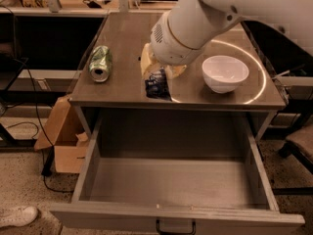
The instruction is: Pick rxbar blueberry from top drawer and place on counter
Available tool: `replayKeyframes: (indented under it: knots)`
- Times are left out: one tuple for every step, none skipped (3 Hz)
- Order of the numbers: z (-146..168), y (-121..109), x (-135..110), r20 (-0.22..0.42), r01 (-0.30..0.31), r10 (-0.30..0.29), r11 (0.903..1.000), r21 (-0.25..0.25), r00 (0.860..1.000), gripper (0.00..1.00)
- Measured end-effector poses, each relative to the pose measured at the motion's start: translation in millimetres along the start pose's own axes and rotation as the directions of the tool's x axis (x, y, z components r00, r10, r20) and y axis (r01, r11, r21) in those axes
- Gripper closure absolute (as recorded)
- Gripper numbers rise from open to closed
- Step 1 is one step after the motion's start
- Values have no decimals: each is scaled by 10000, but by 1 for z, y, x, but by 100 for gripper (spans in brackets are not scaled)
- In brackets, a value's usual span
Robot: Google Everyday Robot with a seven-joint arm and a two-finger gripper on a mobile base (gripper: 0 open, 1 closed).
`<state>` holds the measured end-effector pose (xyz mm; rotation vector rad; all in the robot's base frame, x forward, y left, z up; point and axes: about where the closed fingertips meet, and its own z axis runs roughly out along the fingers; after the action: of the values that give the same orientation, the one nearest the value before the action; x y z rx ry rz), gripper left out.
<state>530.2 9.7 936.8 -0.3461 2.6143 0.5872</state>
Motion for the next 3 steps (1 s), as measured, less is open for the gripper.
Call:
replayKeyframes:
  knots:
    - [0, 0, 0, 0, 0, 0, 10000, 1, 10000, 100]
    - [10, -6, -16, -79, 13, -11, 9995, 328, 10000, 100]
    - [23, -10, -36, -199, 37, -27, 9987, 501, 9998, 100]
